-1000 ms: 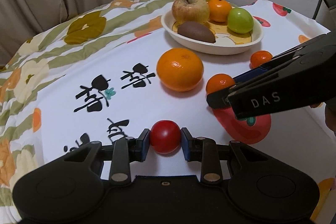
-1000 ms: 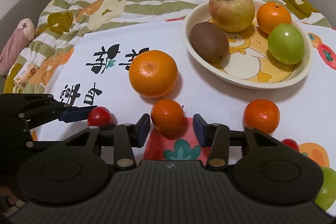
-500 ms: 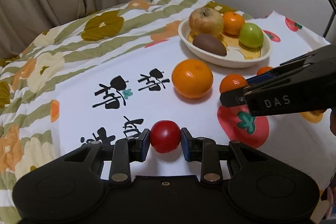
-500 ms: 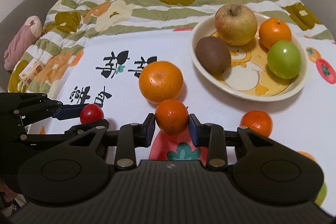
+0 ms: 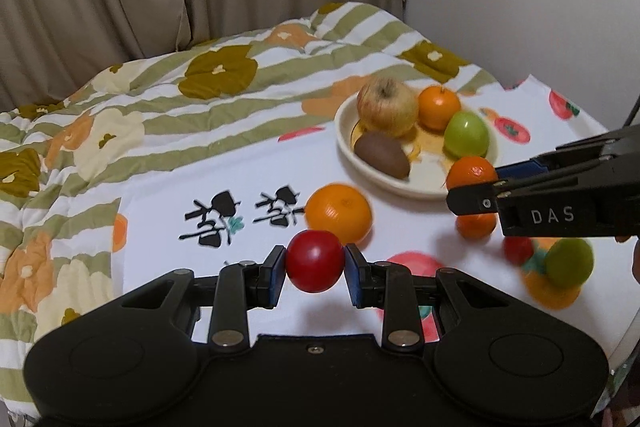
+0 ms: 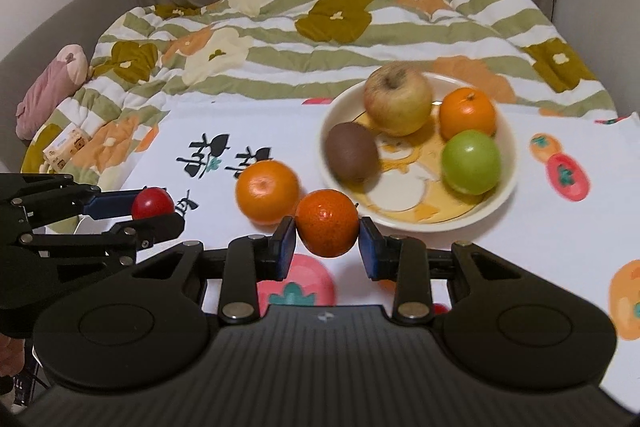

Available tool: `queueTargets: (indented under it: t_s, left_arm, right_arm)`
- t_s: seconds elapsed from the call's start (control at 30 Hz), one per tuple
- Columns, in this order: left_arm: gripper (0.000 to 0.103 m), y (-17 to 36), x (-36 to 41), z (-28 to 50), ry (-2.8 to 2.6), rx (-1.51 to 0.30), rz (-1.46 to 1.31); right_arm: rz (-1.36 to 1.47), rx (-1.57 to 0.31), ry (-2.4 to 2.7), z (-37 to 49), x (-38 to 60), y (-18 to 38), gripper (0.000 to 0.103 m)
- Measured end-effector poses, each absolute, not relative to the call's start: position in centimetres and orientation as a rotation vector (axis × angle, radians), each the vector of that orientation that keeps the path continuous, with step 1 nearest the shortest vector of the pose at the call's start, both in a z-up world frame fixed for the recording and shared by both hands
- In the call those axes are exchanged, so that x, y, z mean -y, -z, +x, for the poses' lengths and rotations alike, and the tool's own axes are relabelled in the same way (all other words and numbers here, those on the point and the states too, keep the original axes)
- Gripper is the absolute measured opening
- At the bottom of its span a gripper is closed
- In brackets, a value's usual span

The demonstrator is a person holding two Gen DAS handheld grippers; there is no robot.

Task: Organize fruits
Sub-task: 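Carry the tomato and mandarin into the duck bowl and open both grippers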

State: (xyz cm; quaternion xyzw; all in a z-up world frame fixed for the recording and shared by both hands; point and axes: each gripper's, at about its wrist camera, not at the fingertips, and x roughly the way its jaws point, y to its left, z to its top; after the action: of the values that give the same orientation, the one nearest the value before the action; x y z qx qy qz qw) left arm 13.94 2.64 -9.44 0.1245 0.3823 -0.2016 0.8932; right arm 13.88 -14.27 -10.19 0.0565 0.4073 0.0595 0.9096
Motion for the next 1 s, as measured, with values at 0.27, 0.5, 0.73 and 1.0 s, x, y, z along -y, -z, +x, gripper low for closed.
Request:
queueTargets:
  t_s: [0.27, 0.5, 0.73, 1.0]
  left_arm:
    - [0.034, 8.3, 1.5, 14.0, 0.391, -0.77, 0.231]
    - [0.034, 8.6, 5.1, 15.4, 0.374, -0.779, 0.217]
    - [0.034, 9.7, 8.1, 17.5, 0.344, -0.811, 0.192]
    - [0.034, 11.8, 10.9, 19.8, 0.315, -0.859, 0.18]
  right_arm:
    - [0.078, -0.815, -0.132, 13.8, 18.9, 8.7, 0.049]
    - [0.006, -0.808, -0.162, 14.8, 22.1, 8.9, 0.049]
    - [-0.023, -0.831, -0.205, 16.4, 24.3, 10.3, 0.049]
    - [-0.046, -0.86, -0.261, 17.8, 25.7, 12.0, 0.049]
